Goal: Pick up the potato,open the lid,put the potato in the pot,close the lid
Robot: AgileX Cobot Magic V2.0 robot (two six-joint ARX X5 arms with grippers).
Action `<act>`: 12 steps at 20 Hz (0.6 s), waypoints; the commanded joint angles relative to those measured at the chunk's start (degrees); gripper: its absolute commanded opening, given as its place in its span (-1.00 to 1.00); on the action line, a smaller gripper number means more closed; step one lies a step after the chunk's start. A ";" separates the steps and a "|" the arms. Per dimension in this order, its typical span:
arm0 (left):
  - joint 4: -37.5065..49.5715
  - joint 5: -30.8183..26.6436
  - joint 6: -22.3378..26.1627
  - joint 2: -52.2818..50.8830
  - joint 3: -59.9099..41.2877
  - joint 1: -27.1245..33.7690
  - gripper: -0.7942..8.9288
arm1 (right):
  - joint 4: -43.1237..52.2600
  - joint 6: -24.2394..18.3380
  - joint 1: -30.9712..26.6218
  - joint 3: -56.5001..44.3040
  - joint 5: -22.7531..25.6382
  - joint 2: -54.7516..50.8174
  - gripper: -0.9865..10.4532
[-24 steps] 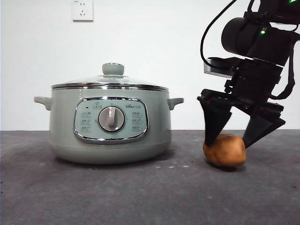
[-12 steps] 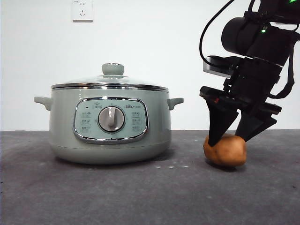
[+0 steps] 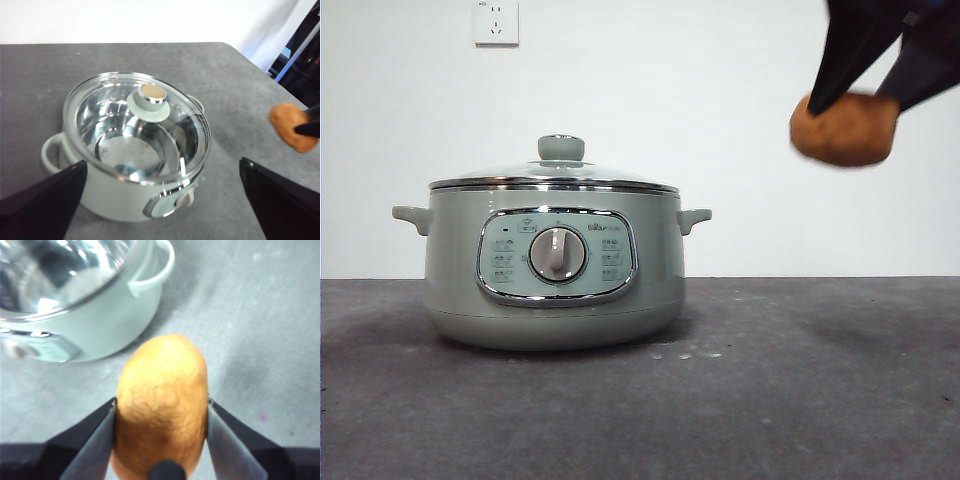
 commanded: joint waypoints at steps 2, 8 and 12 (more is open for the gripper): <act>3.13 -0.79 1.95 8.92 4.28 -2.86 0.58 | -3.54 0.26 0.07 0.20 -0.22 -5.81 -0.86; 3.41 -7.58 6.38 27.98 16.85 -10.62 0.58 | -9.38 0.39 0.07 0.20 -0.24 -12.68 -0.86; 3.82 -12.98 8.35 38.95 24.46 -15.30 0.58 | -12.76 0.42 0.07 0.20 -1.44 -15.10 -0.86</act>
